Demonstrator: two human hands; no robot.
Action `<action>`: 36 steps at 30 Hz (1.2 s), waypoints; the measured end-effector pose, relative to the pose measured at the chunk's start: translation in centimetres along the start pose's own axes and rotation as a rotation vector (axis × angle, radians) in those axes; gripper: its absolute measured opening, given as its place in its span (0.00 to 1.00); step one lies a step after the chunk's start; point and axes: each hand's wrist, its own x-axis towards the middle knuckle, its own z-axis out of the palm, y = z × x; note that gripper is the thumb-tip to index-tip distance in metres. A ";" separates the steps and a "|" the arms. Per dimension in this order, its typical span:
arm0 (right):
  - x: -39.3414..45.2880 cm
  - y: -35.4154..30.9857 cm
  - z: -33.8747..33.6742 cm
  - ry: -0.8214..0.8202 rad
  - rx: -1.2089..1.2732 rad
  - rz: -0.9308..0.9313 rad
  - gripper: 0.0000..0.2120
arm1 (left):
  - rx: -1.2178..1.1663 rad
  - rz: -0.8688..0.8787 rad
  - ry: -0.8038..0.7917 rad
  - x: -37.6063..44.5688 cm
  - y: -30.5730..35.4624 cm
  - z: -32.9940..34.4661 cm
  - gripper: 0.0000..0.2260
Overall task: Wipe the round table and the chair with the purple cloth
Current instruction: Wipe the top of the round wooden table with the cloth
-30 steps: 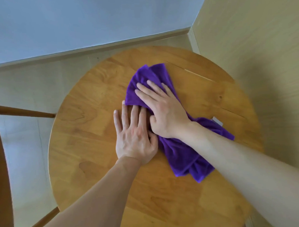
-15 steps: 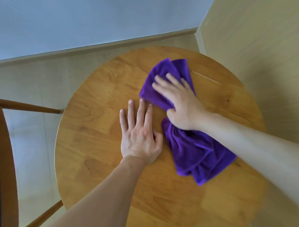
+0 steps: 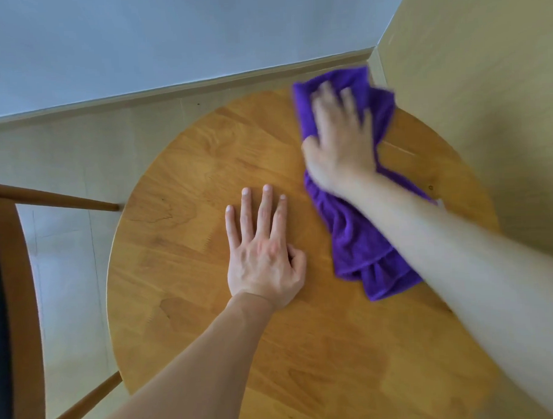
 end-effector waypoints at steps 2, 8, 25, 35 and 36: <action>-4.0 -1.3 1.7 -0.111 -0.024 -0.338 0.35 | -0.014 0.003 0.003 0.0 0.0 0.1 0.32; -1.4 4.2 0.5 -0.061 -0.026 -0.512 0.29 | -0.021 0.002 0.013 0.1 0.1 -0.1 0.34; 1.7 5.2 -1.5 -0.118 -0.002 -0.357 0.34 | -0.019 0.005 0.005 0.1 0.0 0.1 0.32; -1.9 -3.6 2.5 -0.013 0.085 -0.125 0.30 | -0.016 0.008 -0.009 0.1 -0.1 0.1 0.24; -2.6 -3.0 2.3 -0.102 0.089 -0.293 0.31 | -0.023 0.009 -0.003 0.1 0.0 0.1 0.21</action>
